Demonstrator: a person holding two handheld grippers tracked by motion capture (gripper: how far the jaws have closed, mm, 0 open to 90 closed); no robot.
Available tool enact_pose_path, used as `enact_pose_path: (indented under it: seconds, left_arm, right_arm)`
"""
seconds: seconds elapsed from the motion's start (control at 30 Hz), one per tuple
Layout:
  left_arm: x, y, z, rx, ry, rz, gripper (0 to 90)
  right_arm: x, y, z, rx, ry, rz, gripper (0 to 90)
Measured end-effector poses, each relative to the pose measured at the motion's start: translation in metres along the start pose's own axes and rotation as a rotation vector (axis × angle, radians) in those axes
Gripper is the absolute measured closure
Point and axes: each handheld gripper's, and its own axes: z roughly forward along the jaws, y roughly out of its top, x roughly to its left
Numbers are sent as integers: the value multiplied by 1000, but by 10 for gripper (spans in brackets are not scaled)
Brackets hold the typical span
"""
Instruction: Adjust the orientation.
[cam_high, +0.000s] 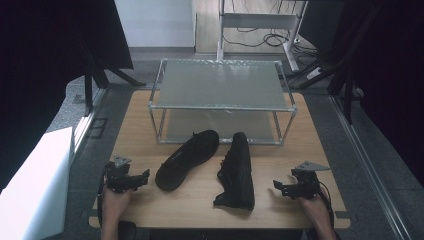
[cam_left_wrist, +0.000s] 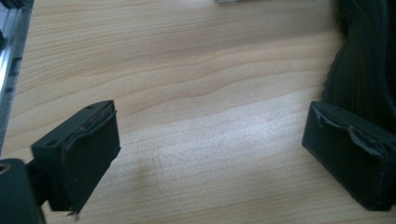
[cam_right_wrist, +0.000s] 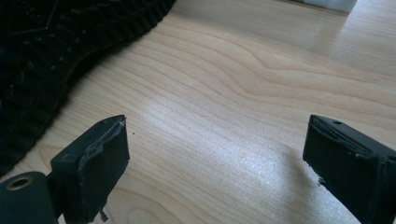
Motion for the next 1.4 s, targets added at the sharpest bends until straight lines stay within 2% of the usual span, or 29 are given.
enact_pose_path:
  seconds: [0.03,0.07,0.23,0.4,0.53,0.7,0.87,1.07,1.2,1.27,1.4]
  left_arm:
    - [0,0,0,0,0,0,49]
    - [2,-1,0,3,-17,-35,53]
    - [3,-1,-2,-17,-18,-58,59]
    - [1,0,-2,-24,-16,-66,35]
    - [-2,0,-1,-19,-31,-61,24]
    - [-2,3,-3,-63,-46,-66,21]
    - [-3,7,-1,-59,-37,-55,12]
    - [-9,14,13,-9,-18,-12,3]
    - [-15,17,18,3,-34,15,0]
    - [-17,17,19,5,-24,29,0]
    - [-16,16,18,4,-30,30,0]
  right_arm:
    - [0,0,0,0,0,0,73]
    - [0,0,0,2,-4,3,75]
    - [1,0,1,10,-5,6,80]
    - [2,0,1,8,-3,8,83]
    - [2,0,1,10,2,10,87]
    - [2,0,2,11,4,11,90]
    - [2,0,2,7,11,16,90]
    - [1,0,1,-5,10,21,91]
    - [1,0,1,-6,8,20,92]
    - [1,0,1,-6,8,20,92]
    - [1,0,1,-6,9,21,93]
